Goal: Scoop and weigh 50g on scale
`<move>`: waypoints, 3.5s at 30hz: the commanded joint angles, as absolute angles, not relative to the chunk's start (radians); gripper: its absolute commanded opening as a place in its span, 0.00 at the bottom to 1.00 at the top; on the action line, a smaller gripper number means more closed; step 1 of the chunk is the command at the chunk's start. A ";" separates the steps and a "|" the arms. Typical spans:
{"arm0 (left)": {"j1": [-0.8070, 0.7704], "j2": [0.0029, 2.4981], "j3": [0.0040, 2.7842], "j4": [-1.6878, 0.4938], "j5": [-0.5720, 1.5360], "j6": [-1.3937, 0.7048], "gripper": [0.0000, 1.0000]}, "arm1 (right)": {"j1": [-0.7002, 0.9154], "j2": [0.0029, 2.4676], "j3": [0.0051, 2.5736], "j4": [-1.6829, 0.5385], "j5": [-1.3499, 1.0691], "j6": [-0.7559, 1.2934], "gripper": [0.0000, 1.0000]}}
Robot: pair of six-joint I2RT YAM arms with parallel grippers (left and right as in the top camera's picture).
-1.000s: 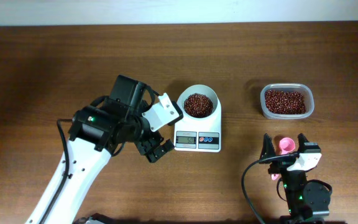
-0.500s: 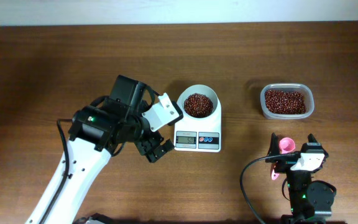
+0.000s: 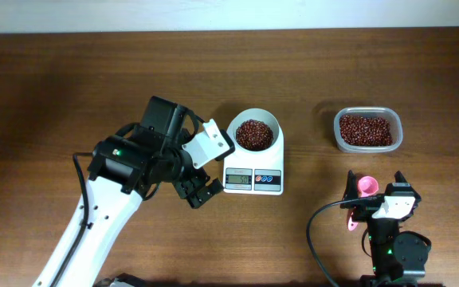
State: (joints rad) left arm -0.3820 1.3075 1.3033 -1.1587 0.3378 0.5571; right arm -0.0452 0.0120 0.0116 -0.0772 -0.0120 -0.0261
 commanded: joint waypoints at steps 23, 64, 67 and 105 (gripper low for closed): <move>-0.379 1.311 1.302 -1.157 0.352 0.569 0.99 | -0.013 0.003 0.006 -0.086 -0.006 -0.056 0.99; -0.379 1.311 1.302 -1.002 0.353 0.569 0.99 | -0.013 0.003 0.006 -0.082 -0.006 -0.052 0.99; -0.379 1.311 1.302 -0.931 0.353 0.569 0.99 | -0.013 0.003 0.006 -0.082 -0.006 -0.052 0.99; 0.044 0.947 1.102 -0.658 0.295 0.030 0.99 | -0.013 0.003 0.006 -0.082 -0.006 -0.052 0.99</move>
